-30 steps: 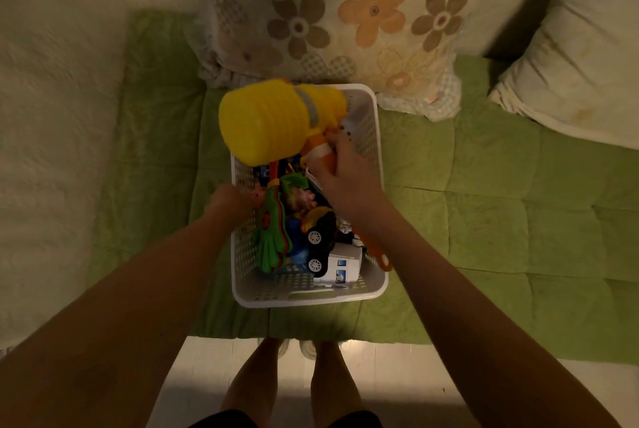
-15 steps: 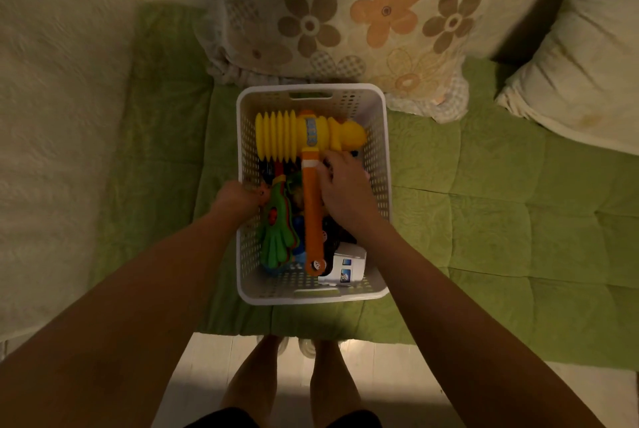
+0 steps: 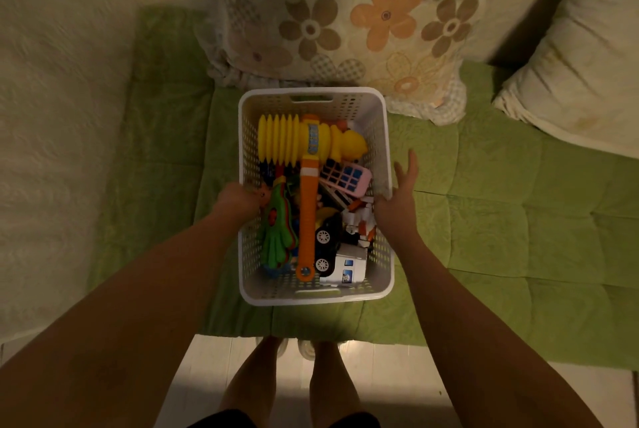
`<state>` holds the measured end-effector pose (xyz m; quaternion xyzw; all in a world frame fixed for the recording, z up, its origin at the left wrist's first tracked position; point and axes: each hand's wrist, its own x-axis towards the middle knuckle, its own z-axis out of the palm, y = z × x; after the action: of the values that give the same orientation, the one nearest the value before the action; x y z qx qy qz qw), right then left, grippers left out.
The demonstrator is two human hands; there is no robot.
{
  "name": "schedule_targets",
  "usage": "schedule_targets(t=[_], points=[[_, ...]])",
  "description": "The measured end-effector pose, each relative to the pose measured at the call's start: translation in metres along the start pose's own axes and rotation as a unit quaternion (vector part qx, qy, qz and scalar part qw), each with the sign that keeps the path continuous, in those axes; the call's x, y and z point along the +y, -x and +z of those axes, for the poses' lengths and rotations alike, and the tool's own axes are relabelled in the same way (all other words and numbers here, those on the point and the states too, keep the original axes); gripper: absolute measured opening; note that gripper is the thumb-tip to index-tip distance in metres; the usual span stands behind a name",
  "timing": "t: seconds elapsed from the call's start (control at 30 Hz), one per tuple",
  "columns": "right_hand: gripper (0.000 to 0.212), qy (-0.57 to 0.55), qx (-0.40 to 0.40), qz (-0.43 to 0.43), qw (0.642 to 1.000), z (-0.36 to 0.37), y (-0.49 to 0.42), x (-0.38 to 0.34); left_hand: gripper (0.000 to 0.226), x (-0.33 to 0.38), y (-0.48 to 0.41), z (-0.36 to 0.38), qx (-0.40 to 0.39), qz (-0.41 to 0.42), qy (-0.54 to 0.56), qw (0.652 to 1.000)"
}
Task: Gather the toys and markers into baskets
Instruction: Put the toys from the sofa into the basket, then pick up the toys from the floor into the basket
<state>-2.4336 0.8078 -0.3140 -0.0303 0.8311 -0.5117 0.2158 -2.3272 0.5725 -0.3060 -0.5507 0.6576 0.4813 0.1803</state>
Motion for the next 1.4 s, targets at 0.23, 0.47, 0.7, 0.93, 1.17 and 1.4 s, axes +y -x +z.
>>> schedule_targets(t=[0.23, 0.47, 0.7, 0.93, 1.17, 1.4], points=[[0.046, 0.008, -0.048, 0.048, 0.998, -0.003, -0.007, 0.001, 0.03, -0.032, 0.007, 0.002, -0.037, 0.065, 0.113, 0.991], [0.04, -0.001, -0.081, 0.06, 0.995, -0.02, -0.004, -0.043, 0.026, 0.0, 0.032, -0.037, -0.114, 0.098, 0.13, 0.98], [0.045, 0.013, -0.109, 0.066, 0.992, -0.033, 0.009, -0.142, 0.037, 0.043, 0.087, -0.113, -0.111, 0.117, 0.119, 0.98], [0.034, 0.025, -0.147, 0.038, 0.988, -0.037, 0.036, -0.253, 0.027, 0.079, 0.173, -0.198, -0.144, 0.102, 0.144, 0.974], [0.043, 0.063, -0.234, 0.007, 0.97, -0.039, 0.079, -0.38, 0.023, 0.082, 0.245, -0.287, -0.056, 0.046, 0.074, 0.995], [0.049, 0.171, -0.293, -0.088, 0.937, -0.029, 0.09, -0.469, 0.031, 0.077, 0.353, -0.335, 0.055, 0.074, 0.16, 0.983]])
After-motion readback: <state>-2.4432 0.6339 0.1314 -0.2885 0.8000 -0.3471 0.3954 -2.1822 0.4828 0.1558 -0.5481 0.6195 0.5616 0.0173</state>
